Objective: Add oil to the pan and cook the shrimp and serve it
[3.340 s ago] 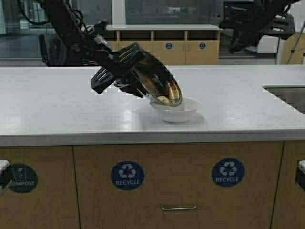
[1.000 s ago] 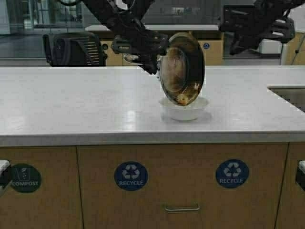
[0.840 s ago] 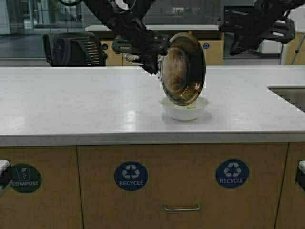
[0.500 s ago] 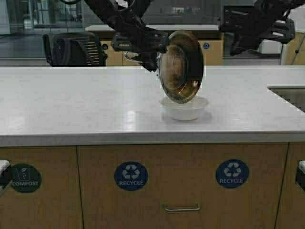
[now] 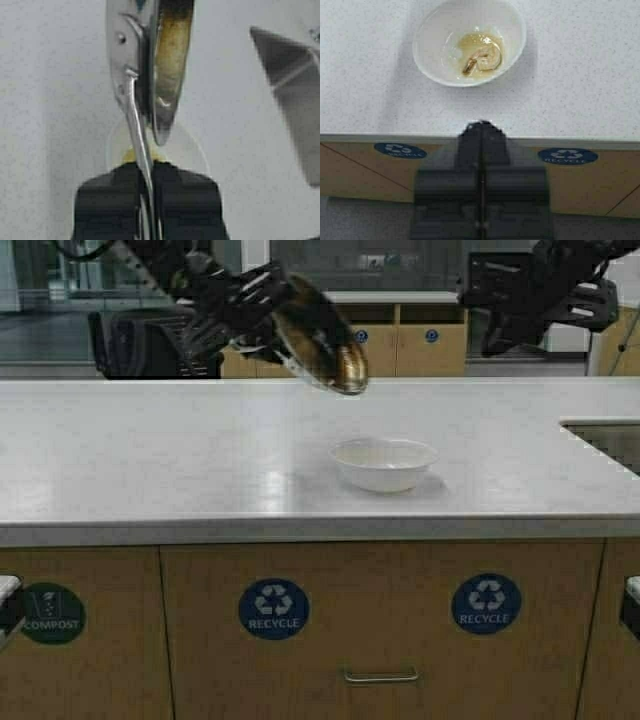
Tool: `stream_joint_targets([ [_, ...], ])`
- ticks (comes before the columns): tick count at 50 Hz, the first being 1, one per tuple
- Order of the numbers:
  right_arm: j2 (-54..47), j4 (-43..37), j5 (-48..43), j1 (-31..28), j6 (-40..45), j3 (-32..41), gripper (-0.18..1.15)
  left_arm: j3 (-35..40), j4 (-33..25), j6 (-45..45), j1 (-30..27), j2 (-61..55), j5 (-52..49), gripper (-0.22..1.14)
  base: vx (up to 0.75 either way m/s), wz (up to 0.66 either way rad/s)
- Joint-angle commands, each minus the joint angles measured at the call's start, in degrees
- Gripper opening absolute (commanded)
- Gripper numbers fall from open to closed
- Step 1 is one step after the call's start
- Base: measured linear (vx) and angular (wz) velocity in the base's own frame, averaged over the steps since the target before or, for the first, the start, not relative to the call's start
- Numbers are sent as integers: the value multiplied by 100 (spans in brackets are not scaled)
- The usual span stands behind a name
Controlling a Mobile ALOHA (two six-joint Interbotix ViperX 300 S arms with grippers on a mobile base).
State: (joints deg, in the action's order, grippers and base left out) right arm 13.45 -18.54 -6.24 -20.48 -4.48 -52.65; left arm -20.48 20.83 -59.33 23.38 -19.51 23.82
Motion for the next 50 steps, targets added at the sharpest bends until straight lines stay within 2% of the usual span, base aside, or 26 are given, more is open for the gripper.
stream_joint_targets([
  [1,53,0,-53,0,9,53,7,-439,-439,-580,-105,378,1230,4,0,0],
  [11,44,-9,-62,0,18,26,7,-1072,-536,-2610,-422,-176,3480,4,0,0],
  [19,44,0,-62,0,9,18,7,-1230,-782,-3313,-483,-870,4702,4,0,0],
  [50,-44,0,-62,0,9,-62,7,-1283,-993,-3472,-483,-2206,5221,4,0,0],
])
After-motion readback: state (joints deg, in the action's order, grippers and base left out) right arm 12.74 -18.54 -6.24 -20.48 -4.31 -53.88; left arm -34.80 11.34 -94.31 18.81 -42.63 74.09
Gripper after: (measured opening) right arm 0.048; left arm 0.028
